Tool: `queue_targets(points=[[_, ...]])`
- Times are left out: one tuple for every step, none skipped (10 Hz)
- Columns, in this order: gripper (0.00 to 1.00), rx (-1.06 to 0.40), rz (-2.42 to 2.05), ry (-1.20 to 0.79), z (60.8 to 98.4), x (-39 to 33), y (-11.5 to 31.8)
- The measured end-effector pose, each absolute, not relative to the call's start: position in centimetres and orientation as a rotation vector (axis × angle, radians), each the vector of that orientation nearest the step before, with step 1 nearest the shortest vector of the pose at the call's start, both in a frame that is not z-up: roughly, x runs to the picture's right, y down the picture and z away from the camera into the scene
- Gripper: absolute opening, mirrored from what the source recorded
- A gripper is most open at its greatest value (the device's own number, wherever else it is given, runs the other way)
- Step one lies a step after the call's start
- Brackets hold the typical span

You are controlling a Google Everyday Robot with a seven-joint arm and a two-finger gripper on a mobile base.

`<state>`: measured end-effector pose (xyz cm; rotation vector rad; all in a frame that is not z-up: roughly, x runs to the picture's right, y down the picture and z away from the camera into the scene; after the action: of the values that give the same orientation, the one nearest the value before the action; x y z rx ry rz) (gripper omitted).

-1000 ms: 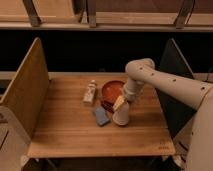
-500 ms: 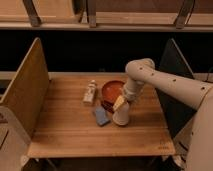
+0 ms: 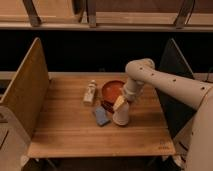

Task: Move the arm in a circular motion

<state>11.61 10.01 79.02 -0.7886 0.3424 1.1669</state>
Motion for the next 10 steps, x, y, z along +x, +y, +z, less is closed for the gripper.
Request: queue_targets(points=[[0.8,-0.782,1.164,0.343,79.0,11.7,9.9],[0.8,-0.753,1.153,0.344,79.2,12.1,9.1],[0.8,-0.717,1.135,0.338,79.3,12.2,7.8],[0.8,-0.668,1.103,0.327,79.0,11.8,5.5],[0.8,-0.638,1.071,0.32,78.5,11.2,4.0],[0.8,-0.609,1.046,0.31,78.2,10.6,2.7],[0.8,-0.572,1.002,0.299,77.7,9.7,1.1],[0.8,-0.536,0.961,0.278,77.4,8.9,-0.5],[0.8,-0.511,0.929,0.254,77.3,8.3,-1.8],[0.8,-0.497,0.89,0.218,77.2,7.6,-3.3]])
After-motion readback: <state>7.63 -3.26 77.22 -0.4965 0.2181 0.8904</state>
